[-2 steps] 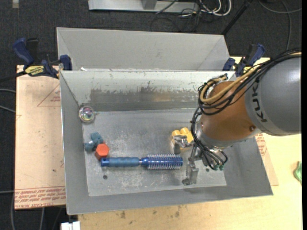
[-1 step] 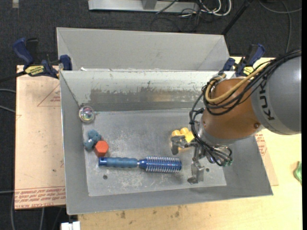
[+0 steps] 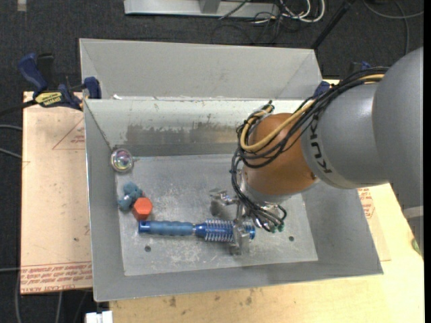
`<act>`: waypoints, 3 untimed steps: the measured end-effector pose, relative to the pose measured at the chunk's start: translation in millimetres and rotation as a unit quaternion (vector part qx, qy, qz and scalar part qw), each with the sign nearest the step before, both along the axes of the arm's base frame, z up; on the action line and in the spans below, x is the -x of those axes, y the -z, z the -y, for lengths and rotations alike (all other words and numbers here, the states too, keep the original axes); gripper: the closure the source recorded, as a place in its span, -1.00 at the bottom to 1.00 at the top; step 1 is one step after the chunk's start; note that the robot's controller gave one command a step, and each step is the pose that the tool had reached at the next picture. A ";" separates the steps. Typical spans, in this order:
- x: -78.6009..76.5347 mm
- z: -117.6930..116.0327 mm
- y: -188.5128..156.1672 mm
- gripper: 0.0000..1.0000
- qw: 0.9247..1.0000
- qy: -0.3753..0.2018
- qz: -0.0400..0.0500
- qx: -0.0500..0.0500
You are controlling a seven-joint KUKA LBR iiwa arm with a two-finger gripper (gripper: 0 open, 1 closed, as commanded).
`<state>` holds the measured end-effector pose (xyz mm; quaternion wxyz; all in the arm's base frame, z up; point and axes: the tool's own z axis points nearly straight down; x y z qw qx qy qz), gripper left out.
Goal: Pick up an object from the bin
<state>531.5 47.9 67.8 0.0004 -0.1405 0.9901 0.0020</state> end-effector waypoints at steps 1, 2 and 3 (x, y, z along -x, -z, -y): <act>0.1 3.2 -1.4 1.00 1.000 0.002 0.000 0.001; -16.7 19.0 -121.4 1.00 1.000 0.020 0.005 0.002; -31.2 17.7 -251.5 1.00 1.000 0.026 0.006 0.002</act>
Offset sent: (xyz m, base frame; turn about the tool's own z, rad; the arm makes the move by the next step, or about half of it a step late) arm 0.0000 0.0000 0.0000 0.0000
